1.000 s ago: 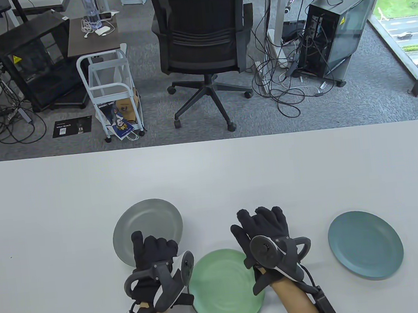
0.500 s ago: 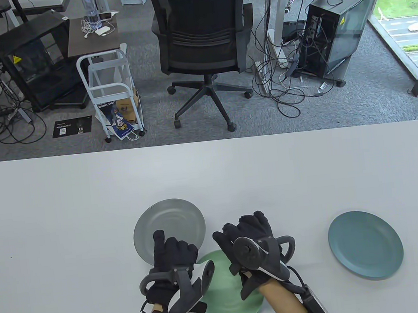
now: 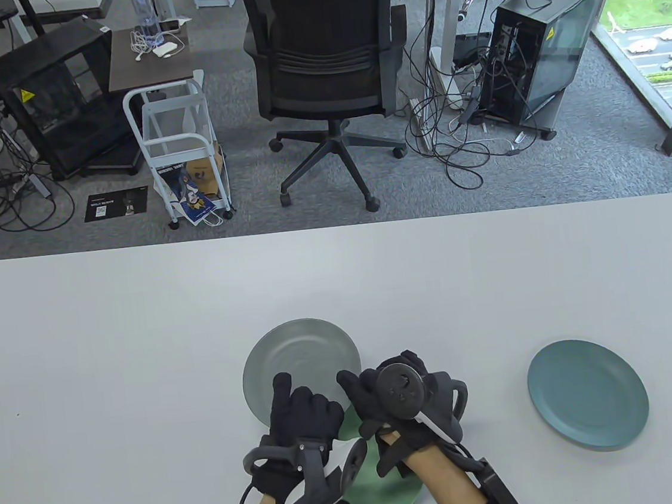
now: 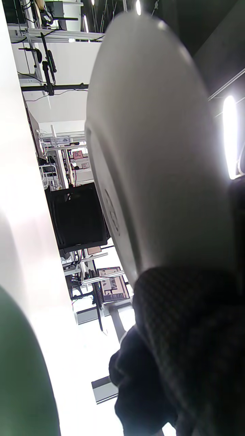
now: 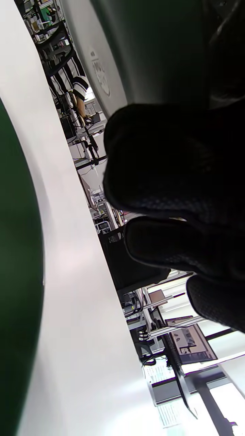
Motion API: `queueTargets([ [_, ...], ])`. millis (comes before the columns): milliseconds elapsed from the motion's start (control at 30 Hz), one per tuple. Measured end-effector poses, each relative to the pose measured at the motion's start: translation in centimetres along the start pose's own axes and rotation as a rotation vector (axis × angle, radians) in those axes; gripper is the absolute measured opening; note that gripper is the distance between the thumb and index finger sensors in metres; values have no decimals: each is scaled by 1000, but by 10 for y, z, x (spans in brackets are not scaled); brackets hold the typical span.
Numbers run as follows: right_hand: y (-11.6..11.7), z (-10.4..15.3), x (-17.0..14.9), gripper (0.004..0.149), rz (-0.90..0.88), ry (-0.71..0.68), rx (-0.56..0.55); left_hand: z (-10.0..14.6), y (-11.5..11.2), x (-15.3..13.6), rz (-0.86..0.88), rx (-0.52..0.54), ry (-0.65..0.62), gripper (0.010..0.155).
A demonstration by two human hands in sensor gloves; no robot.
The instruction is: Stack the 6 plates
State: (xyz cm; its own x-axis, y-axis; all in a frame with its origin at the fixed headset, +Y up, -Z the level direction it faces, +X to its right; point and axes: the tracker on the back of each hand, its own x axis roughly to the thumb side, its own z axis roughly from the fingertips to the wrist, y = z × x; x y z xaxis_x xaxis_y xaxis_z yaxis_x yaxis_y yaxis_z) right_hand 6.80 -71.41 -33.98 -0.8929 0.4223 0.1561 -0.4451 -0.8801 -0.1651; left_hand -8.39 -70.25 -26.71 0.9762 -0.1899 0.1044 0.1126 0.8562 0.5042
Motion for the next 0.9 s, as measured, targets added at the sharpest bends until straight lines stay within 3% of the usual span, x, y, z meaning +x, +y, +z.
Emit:
queueTargets([
  [167,3,-2,-8,42,-142,73,52,1,1,2,8,7,-15,34],
  [433,3,-4,-23,40,-295,135,113,2,-1,4,20,-29,-71,41],
  [600,-2,-7,-39,41,-257,137,136,-1,-4,-15,180,-107,-85,63],
  [700,-4,-9,-52,41,-263,147,159,-4,-3,-32,295,-135,-38,71],
  [900,-10,-11,-77,41,-279,123,170,-8,-10,-77,425,-137,156,71],
])
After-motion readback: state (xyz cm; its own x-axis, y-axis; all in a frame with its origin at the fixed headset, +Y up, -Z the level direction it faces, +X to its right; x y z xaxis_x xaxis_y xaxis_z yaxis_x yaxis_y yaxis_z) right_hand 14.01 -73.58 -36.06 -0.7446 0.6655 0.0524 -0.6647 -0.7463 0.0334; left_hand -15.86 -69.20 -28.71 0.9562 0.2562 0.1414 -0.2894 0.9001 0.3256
